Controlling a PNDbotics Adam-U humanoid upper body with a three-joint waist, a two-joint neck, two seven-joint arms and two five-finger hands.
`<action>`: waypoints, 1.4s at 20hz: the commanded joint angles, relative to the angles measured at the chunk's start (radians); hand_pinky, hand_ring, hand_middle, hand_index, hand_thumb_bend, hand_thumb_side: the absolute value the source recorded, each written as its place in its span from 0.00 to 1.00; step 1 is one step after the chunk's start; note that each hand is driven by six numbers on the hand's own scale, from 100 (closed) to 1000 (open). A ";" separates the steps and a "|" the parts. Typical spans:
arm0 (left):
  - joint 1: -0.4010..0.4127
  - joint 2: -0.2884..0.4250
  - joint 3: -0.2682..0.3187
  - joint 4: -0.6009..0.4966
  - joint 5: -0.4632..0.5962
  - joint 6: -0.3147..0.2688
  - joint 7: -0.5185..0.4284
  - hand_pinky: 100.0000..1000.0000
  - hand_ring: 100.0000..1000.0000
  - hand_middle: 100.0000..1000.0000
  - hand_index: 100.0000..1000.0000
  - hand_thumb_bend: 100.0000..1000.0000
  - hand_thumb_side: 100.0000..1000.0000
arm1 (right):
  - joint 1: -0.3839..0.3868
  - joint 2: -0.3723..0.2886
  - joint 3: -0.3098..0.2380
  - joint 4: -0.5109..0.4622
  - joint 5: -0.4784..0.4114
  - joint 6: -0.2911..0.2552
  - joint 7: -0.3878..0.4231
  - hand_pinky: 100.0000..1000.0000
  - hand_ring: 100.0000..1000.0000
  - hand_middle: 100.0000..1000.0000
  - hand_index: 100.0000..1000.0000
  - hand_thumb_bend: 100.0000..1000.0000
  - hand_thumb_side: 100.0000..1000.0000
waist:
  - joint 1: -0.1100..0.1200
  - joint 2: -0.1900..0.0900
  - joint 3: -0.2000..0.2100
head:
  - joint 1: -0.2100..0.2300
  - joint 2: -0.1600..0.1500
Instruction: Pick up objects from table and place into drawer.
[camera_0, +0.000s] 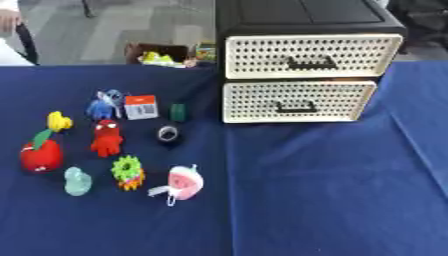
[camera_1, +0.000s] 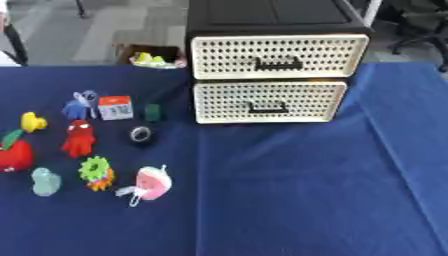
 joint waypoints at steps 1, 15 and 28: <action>-0.015 0.029 0.000 -0.014 0.006 -0.001 -0.007 0.61 0.64 0.68 0.89 0.00 0.99 | -0.048 0.026 0.014 0.050 0.024 -0.009 -0.001 0.00 0.00 0.00 0.79 0.14 1.00 | 0.000 -0.017 0.004 | -0.008 -0.005; -0.040 0.022 -0.008 -0.014 0.021 -0.001 -0.026 0.61 0.64 0.68 0.89 0.00 0.99 | -0.138 0.179 0.058 0.252 0.095 -0.079 -0.026 0.00 0.00 0.00 0.79 0.59 1.00 | -0.003 0.000 0.035 | -0.043 -0.023; -0.047 0.016 -0.008 -0.014 0.028 0.001 -0.035 0.61 0.63 0.68 0.89 0.00 0.99 | -0.169 0.254 0.058 0.337 0.121 -0.119 -0.038 0.00 0.00 0.00 0.79 0.60 1.00 | -0.011 0.009 0.049 | -0.053 -0.029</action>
